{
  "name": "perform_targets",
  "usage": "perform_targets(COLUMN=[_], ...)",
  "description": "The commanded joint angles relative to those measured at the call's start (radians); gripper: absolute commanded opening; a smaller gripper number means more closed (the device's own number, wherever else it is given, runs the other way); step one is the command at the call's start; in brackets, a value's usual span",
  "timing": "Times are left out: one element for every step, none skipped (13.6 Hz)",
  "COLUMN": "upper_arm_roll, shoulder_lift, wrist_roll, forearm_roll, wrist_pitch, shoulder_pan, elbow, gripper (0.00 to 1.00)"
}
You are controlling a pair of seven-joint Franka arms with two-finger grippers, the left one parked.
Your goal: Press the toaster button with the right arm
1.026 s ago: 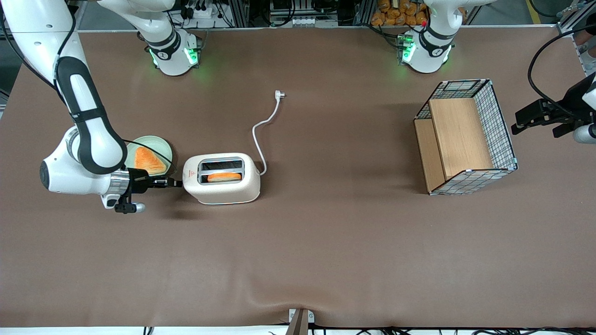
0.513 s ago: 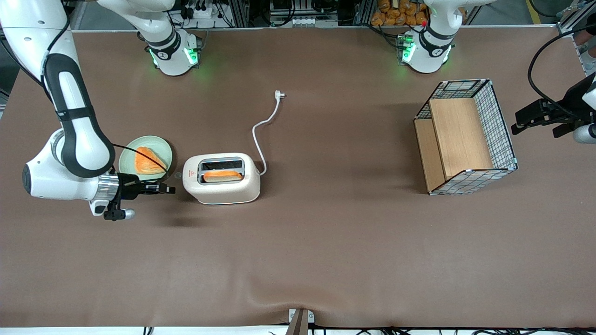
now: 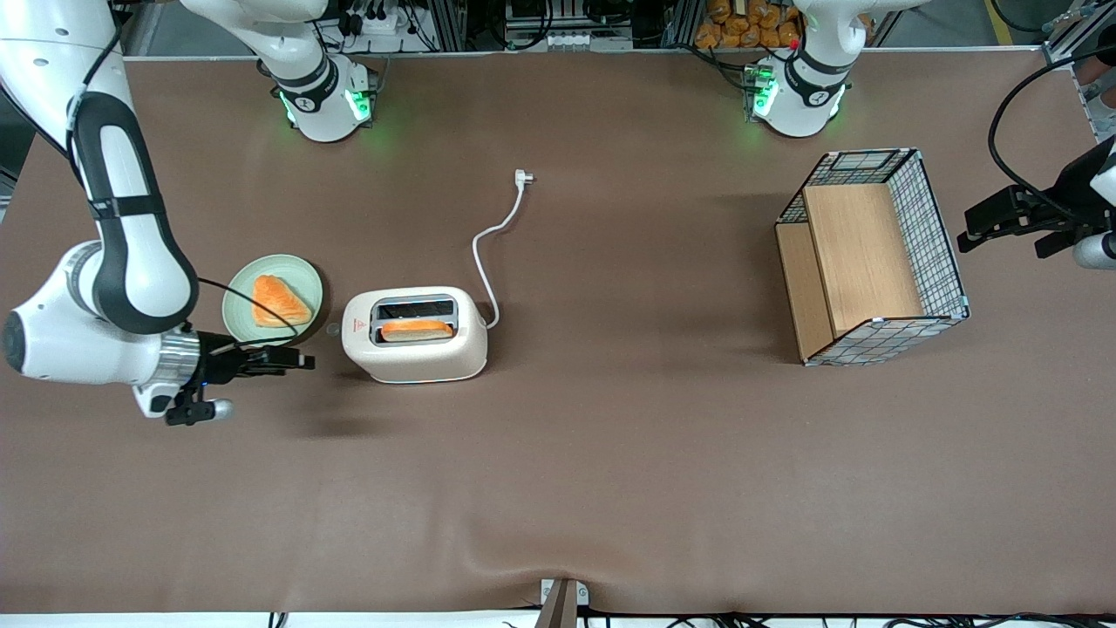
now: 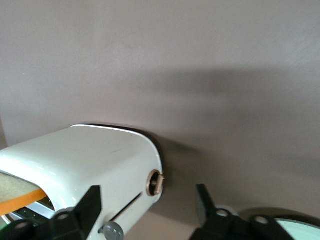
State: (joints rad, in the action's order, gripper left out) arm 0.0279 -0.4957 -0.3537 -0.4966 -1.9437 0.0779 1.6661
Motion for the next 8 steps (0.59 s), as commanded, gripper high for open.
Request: perform_targets(upper_arm_roll=[0.010,0.010,0.012,0.012,0.014,0.012,0.012,0.009], shoulder_lift=[-0.003,0.002,0.003,0.003,0.002,0.002,0.000,0.005], wrist_roll=[-0.016,-0.016,-0.016,-0.014,-0.011,-0.010,-0.008,-0.007], forearm_roll=[0.039,0.067,0.100,0.140,0.165,0.168,0.168,0.171], wrist_pitch=[0.084,0.109,0.130,0.165,0.225,0.289,0.333,0.350], shoulder_pan=[0.039,0.040,0.039,0.037,0.043,0.045,0.046,0.040], elbow=[-0.089,-0.126,-0.169,-0.222,-0.283,-0.339,-0.382,-0.393], gripper=[1.00,1.00,1.00,1.00,1.00,1.00,1.00,1.00])
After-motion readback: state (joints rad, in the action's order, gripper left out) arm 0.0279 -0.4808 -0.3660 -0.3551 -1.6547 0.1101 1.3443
